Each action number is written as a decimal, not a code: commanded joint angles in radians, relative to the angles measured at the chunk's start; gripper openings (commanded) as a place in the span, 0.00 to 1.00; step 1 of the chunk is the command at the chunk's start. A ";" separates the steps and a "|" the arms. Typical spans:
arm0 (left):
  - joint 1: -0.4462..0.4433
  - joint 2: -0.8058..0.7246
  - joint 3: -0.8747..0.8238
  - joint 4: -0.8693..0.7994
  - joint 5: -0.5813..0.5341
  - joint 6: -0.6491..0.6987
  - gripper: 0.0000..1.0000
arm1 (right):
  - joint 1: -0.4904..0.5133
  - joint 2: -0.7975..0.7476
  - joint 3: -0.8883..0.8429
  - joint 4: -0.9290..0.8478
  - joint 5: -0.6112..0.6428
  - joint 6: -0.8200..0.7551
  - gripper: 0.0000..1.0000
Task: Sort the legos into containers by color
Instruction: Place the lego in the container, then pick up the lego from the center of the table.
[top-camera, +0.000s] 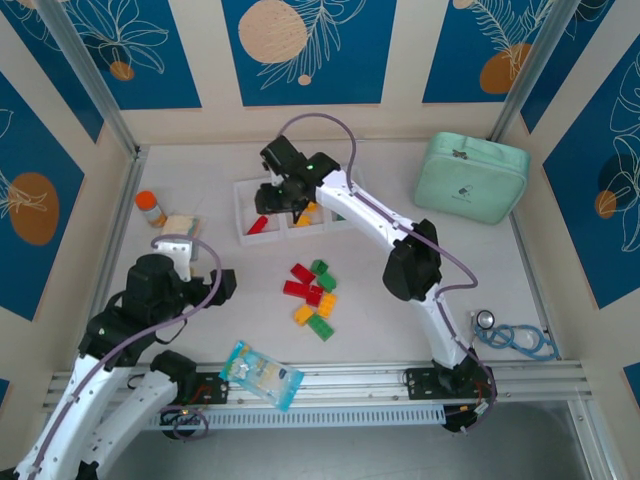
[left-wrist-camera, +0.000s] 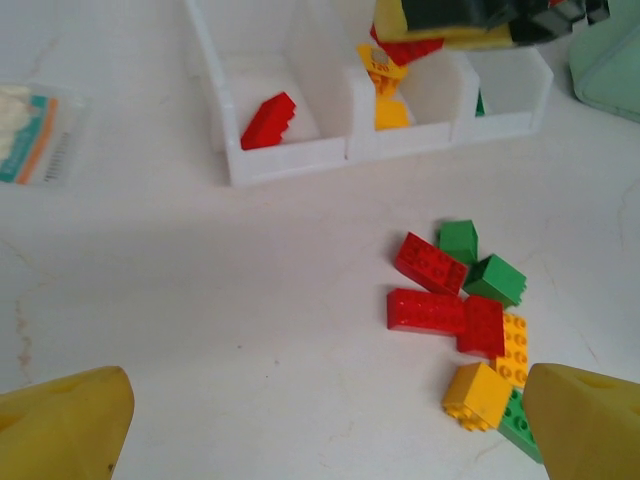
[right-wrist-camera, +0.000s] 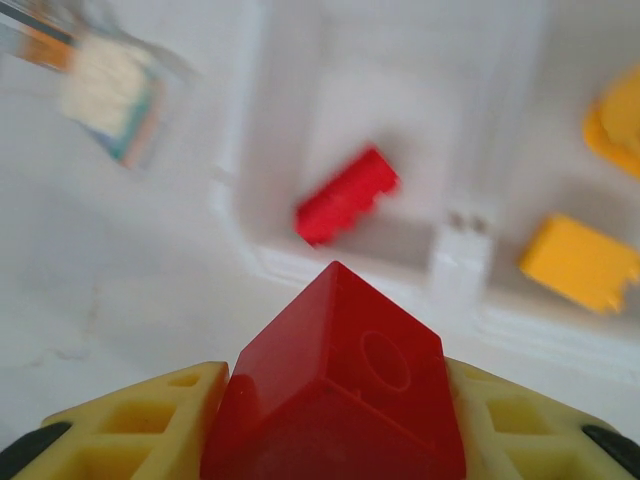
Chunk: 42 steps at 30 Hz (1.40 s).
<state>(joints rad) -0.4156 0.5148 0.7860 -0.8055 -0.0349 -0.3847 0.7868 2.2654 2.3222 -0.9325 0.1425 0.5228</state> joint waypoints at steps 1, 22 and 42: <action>0.017 -0.033 0.004 -0.020 -0.059 -0.006 0.99 | 0.008 0.121 0.138 0.020 -0.065 -0.090 0.41; 0.019 -0.156 -0.012 0.014 -0.042 0.015 0.99 | -0.048 0.335 0.292 0.134 -0.182 -0.080 0.63; 0.019 -0.150 -0.019 0.029 0.000 0.024 0.99 | -0.067 0.032 0.291 -0.051 -0.178 -0.129 0.93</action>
<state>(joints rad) -0.4095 0.3656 0.7757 -0.8001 -0.0635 -0.3832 0.7197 2.4321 2.6469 -0.9092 -0.0505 0.4324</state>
